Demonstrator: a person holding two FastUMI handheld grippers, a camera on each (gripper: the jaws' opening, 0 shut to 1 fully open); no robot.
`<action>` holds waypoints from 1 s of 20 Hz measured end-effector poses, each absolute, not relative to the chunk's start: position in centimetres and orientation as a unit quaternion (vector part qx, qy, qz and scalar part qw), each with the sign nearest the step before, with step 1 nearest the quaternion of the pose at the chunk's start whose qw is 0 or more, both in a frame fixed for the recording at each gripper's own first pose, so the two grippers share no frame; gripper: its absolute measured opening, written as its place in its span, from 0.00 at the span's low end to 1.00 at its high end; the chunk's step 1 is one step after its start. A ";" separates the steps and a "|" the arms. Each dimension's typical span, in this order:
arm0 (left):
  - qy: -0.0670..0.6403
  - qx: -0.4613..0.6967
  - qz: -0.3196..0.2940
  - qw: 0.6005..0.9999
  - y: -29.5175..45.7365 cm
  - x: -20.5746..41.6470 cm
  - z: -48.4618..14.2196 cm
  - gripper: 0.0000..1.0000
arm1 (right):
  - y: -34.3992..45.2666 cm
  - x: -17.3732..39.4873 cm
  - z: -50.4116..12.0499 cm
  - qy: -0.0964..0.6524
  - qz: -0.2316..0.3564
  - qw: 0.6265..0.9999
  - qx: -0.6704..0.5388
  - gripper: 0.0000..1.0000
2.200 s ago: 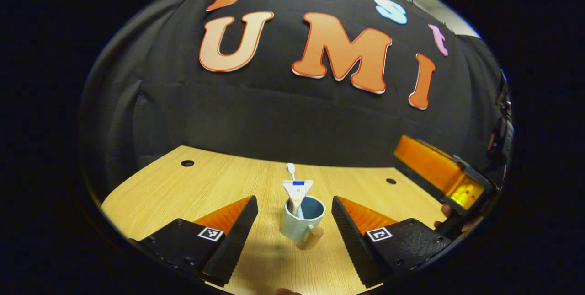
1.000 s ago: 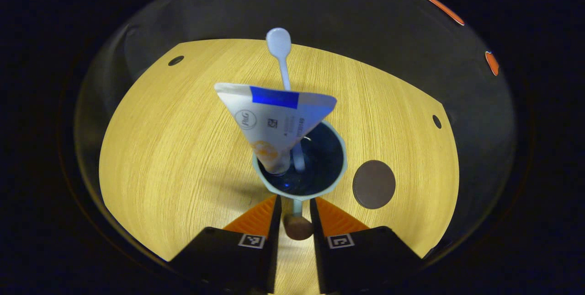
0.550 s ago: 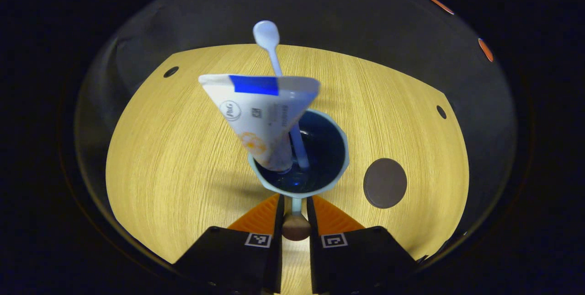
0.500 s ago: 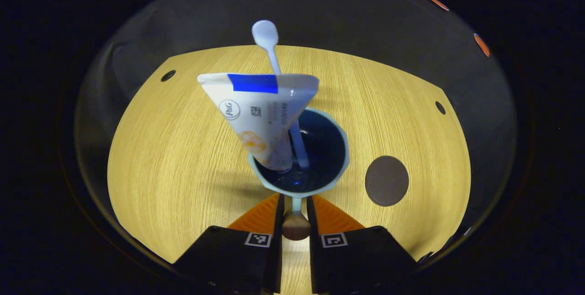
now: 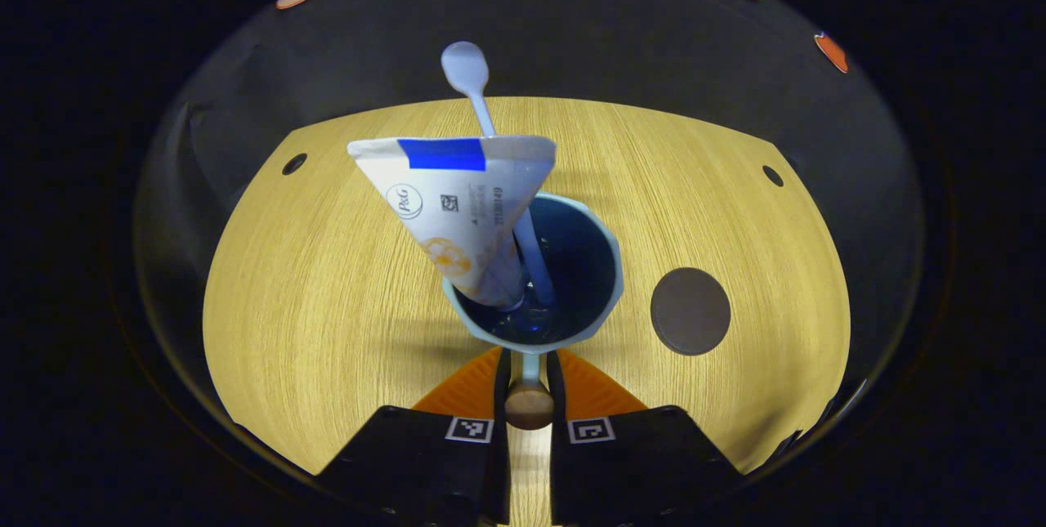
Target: Put the toothbrush and toothpaste on the desktop into the cup, then pick up the cup and place it on the coaster on the desktop.
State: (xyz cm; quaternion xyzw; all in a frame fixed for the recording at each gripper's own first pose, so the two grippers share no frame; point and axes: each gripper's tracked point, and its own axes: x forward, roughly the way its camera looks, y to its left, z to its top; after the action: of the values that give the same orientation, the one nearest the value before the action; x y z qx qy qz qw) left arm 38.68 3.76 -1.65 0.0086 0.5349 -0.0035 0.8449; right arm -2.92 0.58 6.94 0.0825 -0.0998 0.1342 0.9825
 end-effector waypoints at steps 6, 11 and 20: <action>0.516 0.019 -0.044 0.855 2.0 44.3 1.8 0.18 | -0.8 -3.4 7.0 -0.099 0.116 0.985 0.078 0.91; 0.513 0.033 -0.094 0.853 -1.5 47.3 4.2 0.18 | -2.5 -3.7 6.5 -0.094 0.097 0.989 0.068 0.91; 0.528 0.057 -0.130 0.837 -4.8 60.9 11.8 0.18 | -5.1 -3.7 4.8 -0.068 0.073 0.992 0.075 0.91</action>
State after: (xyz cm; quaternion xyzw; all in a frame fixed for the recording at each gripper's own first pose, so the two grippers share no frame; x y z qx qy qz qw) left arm 60.88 -4.76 11.77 0.0570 0.5284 -0.1297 0.8371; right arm -3.71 -5.14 4.75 0.0751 -0.0676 0.0726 0.9922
